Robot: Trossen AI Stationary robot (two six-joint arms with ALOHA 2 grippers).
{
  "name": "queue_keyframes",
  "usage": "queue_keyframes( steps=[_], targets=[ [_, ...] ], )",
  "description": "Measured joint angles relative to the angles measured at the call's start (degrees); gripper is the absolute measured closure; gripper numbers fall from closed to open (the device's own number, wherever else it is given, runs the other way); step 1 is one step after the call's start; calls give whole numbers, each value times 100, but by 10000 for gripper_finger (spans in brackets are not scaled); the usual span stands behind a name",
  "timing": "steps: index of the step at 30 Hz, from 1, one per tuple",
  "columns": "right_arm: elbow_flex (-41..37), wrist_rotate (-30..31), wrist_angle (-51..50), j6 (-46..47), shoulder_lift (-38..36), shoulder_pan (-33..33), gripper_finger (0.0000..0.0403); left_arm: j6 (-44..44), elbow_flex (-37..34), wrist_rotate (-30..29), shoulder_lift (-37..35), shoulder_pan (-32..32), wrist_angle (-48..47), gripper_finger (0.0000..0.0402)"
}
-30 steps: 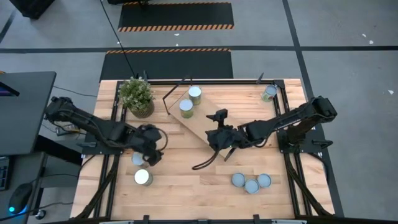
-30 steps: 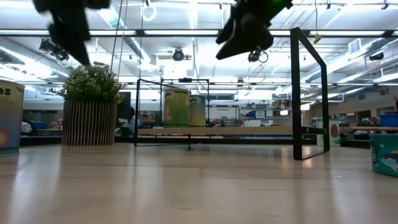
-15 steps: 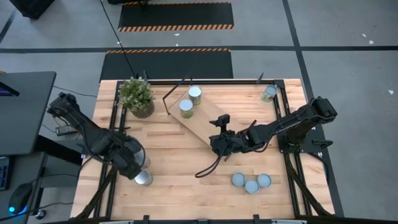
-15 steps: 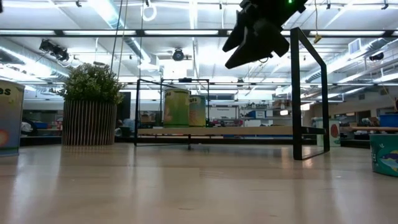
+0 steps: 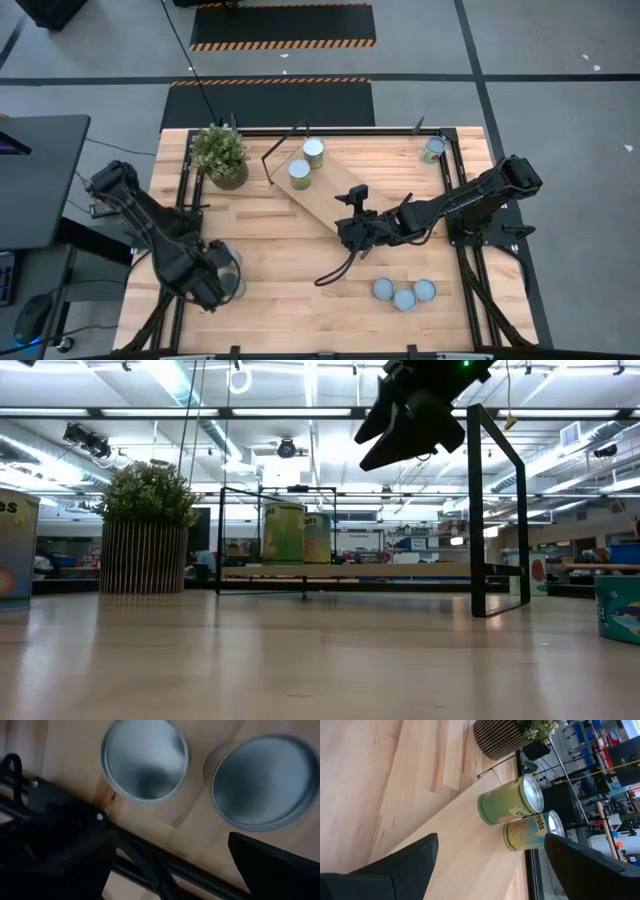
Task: Pick and place cans onto a shelf
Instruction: Put the canned peaches on the shelf
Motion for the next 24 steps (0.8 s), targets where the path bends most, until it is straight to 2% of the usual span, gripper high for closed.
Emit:
queue_keyframes(
  steps=[6,16,20,24],
  targets=[
    [0,-92,124,-80,0,0,30,192,0,119,398,-10,-165,13],
    [0,-256,211,-83,0,2,30,498,-29,-186,664,9,-496,13],
    [0,-260,230,-125,0,5,30,616,-316,-165,664,126,-239,13],
    [0,-288,235,-142,0,32,30,1089,-669,34,666,361,6,13]
  ],
)
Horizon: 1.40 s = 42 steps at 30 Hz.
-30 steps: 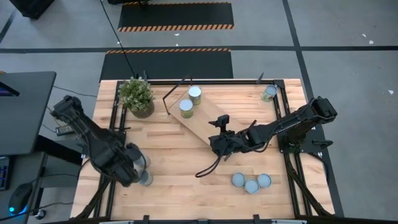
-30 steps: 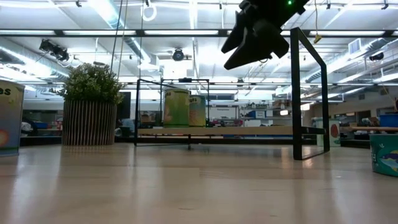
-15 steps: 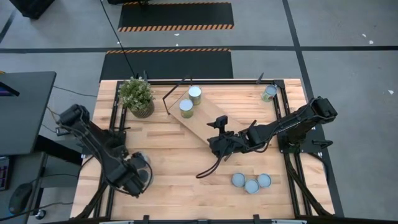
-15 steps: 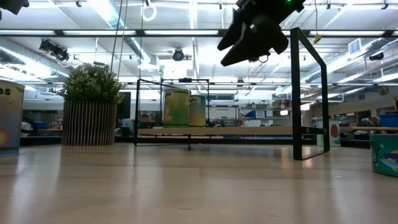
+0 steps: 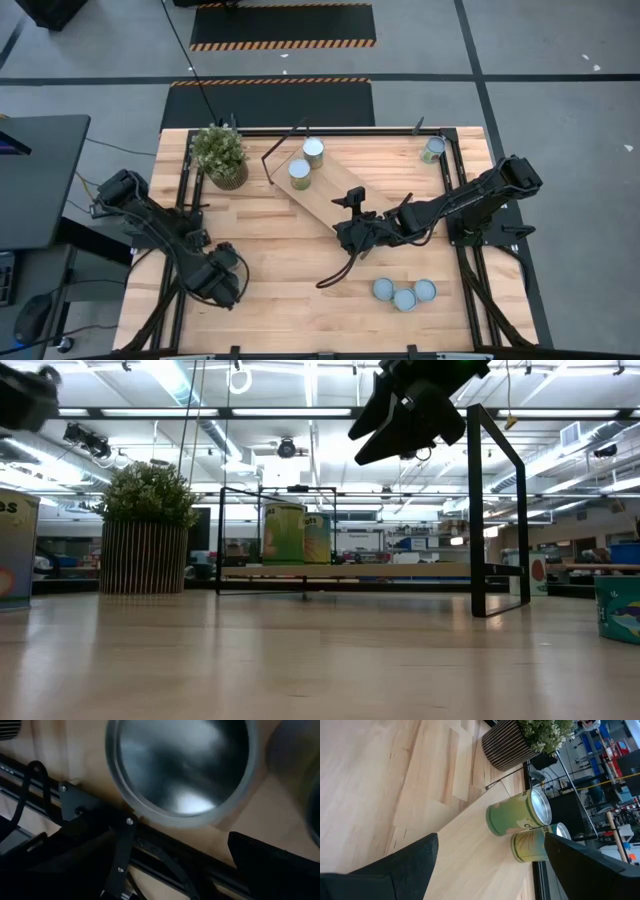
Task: Pick and place cans onto a shelf
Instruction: Put the canned peaches on the shelf
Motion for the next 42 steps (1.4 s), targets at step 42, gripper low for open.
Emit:
queue_keyframes(
  steps=[42],
  targets=[
    [0,-88,-11,3,0,82,30,2530,-83,-545,-11,1758,992,63]
  ],
)
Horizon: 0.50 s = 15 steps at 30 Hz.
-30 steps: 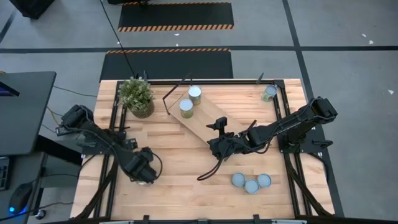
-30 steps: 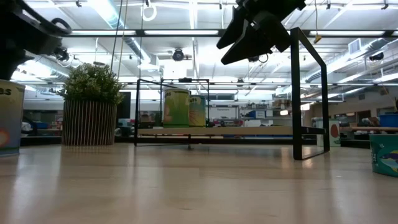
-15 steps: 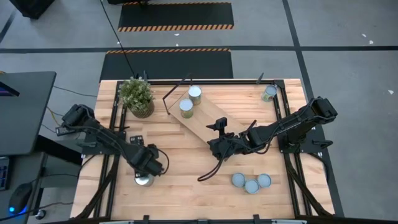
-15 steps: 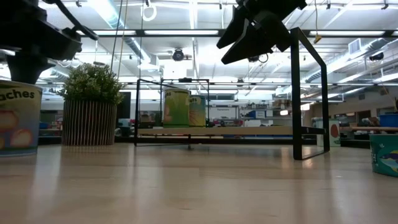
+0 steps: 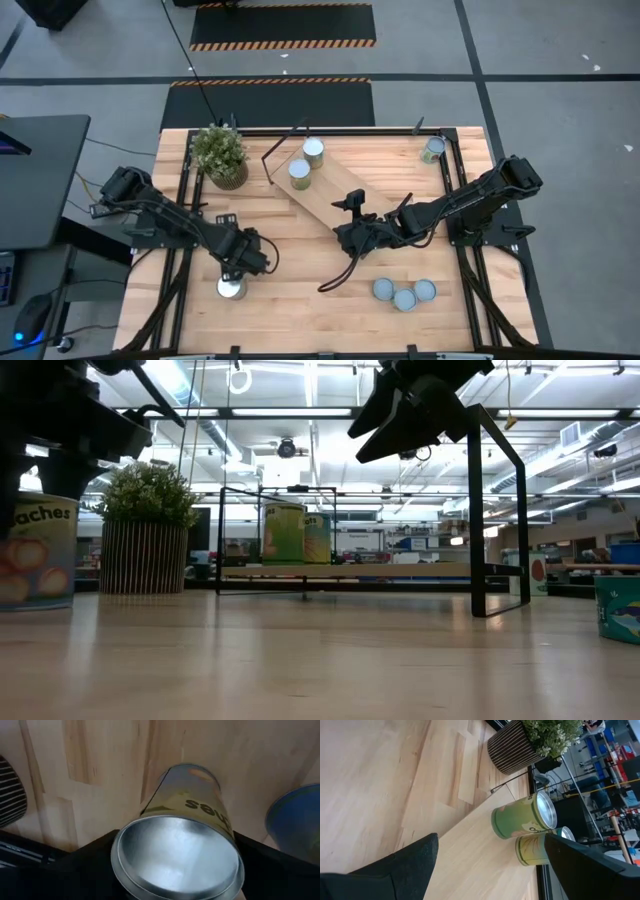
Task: Pick and place cans onto a shelf
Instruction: Put the canned peaches on the shelf
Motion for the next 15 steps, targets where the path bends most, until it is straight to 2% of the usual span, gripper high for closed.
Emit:
queue_keyframes(
  steps=[7,15],
  targets=[
    [0,-14,-129,-16,-5,0,30,135,27,-46,8,158,112,67],
    [0,-21,-590,21,-369,0,30,398,525,-187,9,565,385,71]
  ],
)
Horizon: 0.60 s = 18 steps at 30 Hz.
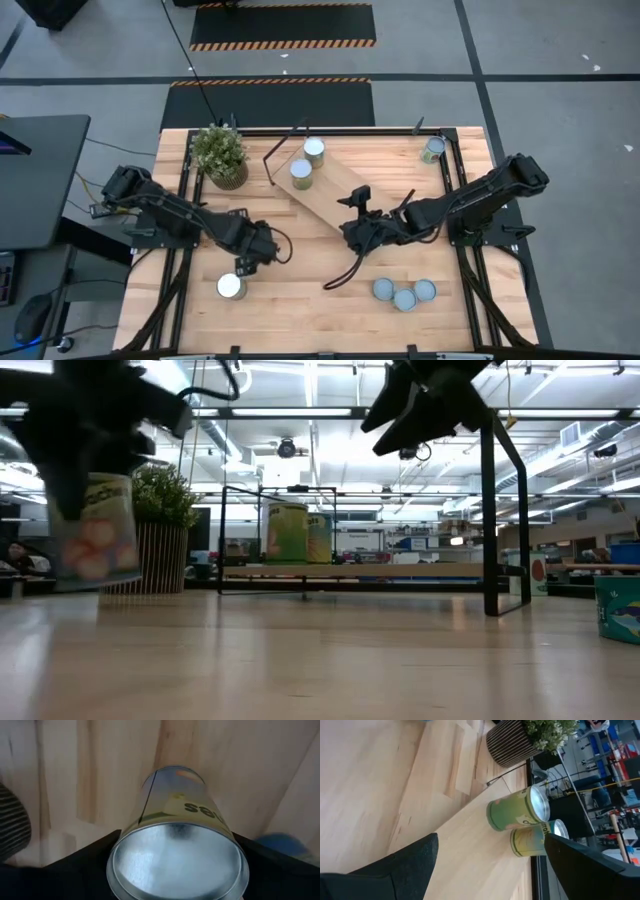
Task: Pick and place cans onto a shelf
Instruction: Put the canned peaches on the shelf
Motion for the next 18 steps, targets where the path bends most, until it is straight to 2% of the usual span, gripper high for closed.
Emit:
queue_keyframes(
  steps=[8,13,18],
  targets=[
    [-28,-825,-627,318,-612,-181,30,372,372,-38,2,629,1038,71],
    [-515,-989,-452,267,-1280,-345,30,727,586,-32,4,1056,1928,72],
    [-922,-1355,-166,189,-2057,-581,30,842,908,-27,9,1493,2279,72]
  ],
)
